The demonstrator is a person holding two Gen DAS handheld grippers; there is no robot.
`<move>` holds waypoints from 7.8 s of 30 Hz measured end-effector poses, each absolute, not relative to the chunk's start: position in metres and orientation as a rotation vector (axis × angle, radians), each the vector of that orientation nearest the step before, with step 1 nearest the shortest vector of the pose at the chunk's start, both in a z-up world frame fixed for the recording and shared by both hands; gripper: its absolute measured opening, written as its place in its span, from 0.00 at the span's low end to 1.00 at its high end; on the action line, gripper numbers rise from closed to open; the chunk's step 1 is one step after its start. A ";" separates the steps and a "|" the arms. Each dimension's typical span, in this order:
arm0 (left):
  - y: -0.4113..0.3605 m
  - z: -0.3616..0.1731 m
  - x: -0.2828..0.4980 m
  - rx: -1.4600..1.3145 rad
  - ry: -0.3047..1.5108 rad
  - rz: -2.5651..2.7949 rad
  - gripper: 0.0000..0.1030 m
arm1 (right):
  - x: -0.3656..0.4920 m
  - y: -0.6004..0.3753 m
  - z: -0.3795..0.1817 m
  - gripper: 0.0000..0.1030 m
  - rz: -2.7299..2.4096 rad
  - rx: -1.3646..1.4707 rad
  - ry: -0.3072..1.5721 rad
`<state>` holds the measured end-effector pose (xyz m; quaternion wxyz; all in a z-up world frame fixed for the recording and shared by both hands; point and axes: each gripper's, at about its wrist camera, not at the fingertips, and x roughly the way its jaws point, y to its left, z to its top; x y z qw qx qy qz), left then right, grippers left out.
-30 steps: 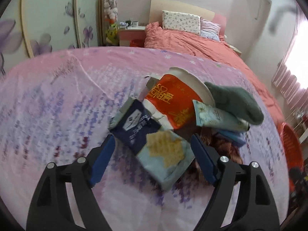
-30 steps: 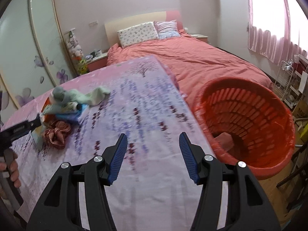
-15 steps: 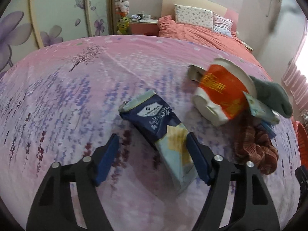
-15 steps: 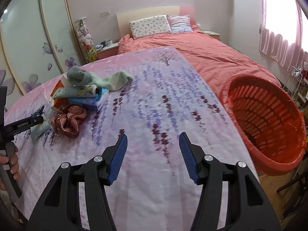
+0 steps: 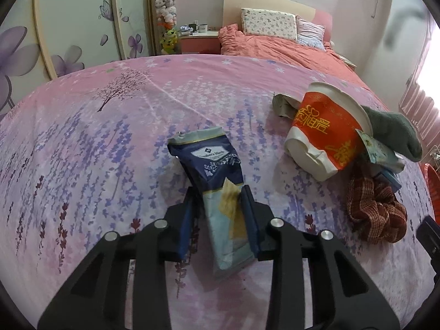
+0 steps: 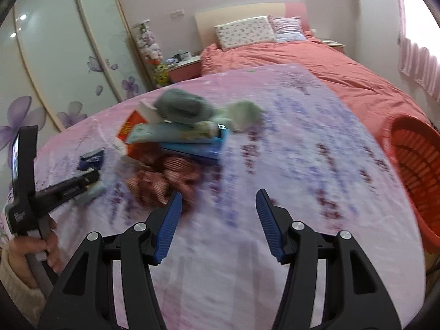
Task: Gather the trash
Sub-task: 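Grasp the brown checked scarf with the right tool and lift it, then close the left tool on the blue snack bag while the right tool holds the scarf, then carry scarf and snack bag over the orange basket and open both tools, then move both tools back to the bed toward the paper cup and lotion tube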
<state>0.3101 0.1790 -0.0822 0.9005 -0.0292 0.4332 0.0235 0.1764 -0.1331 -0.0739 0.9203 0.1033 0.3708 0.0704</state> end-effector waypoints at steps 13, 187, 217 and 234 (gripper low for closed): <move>0.179 -0.083 0.308 -0.068 0.897 0.044 0.34 | 0.188 -0.111 -0.085 0.08 0.226 0.182 0.828; 0.017 -0.041 0.303 0.115 0.714 -0.092 0.82 | 0.131 -0.327 -0.067 0.67 -0.210 0.271 0.652; 0.143 -0.081 0.325 0.033 0.878 0.004 0.72 | 0.222 -0.158 -0.078 0.53 0.059 0.270 0.791; 0.077 -0.075 0.312 0.124 0.793 -0.199 0.96 | 0.188 -0.226 -0.088 0.31 -0.072 0.332 0.828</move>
